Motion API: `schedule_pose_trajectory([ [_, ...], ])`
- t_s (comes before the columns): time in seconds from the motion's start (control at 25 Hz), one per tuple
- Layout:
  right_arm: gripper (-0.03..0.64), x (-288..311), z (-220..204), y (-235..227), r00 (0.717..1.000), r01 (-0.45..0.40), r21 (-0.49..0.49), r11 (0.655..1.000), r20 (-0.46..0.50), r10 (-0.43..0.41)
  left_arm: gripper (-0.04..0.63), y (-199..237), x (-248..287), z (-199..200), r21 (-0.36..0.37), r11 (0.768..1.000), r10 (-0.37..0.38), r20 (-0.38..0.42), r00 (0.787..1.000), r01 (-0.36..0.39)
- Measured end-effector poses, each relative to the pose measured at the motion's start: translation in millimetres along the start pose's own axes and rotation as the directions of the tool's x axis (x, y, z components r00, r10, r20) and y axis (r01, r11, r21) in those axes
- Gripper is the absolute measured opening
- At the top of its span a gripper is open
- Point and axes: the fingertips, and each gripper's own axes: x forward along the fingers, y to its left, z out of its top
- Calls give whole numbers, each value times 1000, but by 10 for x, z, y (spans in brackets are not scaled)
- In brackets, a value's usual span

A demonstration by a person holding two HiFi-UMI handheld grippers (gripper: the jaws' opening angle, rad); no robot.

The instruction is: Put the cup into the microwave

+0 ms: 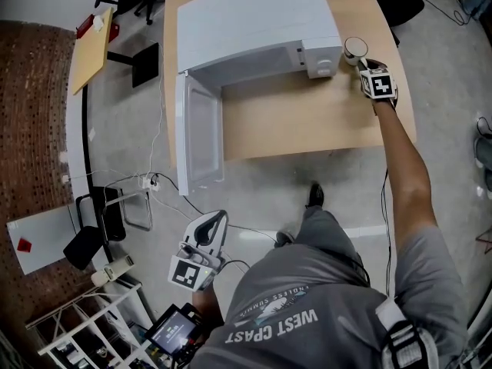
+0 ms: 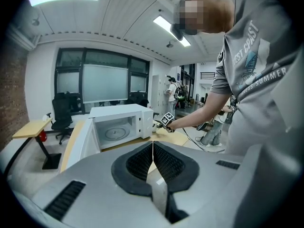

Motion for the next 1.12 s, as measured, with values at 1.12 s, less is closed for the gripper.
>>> schedule_pose_trajectory([
  [1.12,71,-3006,1086,1077,951,-55,-154,987,293,99,21,-224,-604,503,157,984,-123,254,959,85],
])
